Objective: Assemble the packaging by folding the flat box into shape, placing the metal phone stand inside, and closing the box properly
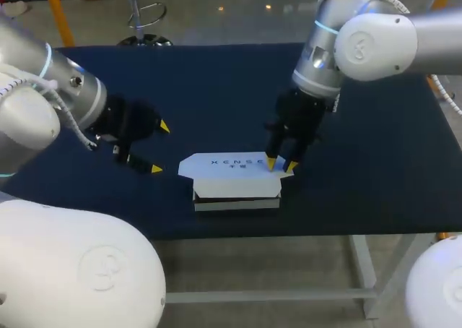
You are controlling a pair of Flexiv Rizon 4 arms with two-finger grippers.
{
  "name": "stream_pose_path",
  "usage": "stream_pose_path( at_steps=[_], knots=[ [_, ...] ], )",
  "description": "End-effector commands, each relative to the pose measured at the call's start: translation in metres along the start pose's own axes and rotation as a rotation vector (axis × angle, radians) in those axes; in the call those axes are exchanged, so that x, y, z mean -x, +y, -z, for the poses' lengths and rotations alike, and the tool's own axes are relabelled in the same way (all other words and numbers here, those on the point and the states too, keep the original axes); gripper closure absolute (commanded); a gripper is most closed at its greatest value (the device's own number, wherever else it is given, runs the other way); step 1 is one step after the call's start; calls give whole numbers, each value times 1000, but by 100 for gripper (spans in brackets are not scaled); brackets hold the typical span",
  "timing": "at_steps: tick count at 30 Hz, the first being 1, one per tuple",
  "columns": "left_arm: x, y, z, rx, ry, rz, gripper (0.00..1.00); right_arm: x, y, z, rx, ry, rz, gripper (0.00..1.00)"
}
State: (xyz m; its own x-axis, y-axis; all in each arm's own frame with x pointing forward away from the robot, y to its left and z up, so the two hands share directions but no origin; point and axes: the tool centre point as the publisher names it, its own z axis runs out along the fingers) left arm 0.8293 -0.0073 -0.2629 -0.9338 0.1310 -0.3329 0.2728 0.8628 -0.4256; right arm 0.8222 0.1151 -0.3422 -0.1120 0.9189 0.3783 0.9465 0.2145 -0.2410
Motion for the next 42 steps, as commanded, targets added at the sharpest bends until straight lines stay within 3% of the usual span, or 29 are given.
stream_pose_path(
  at_steps=[1,4,7,12,15,17,29,33,38,40,41,42],
  knots=[
    [3,-1,1,28,193,1,0,3,-1,-1,2,2,-3,55],
    [12,-9,-6,-43,203,133,0,5,-2,0,4,4,-8,55],
    [24,-14,-6,-96,252,378,0,6,-2,-1,5,5,-12,55],
    [33,-22,-16,-1,277,763,0,6,-1,-3,3,7,-17,55],
    [32,-28,-22,113,157,948,0,6,-1,-3,3,8,-18,55],
    [32,-30,-30,364,-90,1092,0,6,-1,-3,3,8,-19,55],
    [32,-30,-30,364,-90,1092,0,6,0,-4,3,8,-13,55],
    [40,-36,-32,353,81,1320,0,7,-2,-6,5,14,-14,55],
    [39,-42,-44,441,204,1749,0,8,-1,-7,3,17,-16,55],
    [39,-43,-46,489,178,1901,0,8,-1,-8,3,18,-15,55],
    [37,-42,-47,521,74,1987,0,8,-1,-8,3,18,-15,55],
    [37,-42,-47,521,74,1987,0,8,-1,-8,3,18,-14,55]
  ],
)
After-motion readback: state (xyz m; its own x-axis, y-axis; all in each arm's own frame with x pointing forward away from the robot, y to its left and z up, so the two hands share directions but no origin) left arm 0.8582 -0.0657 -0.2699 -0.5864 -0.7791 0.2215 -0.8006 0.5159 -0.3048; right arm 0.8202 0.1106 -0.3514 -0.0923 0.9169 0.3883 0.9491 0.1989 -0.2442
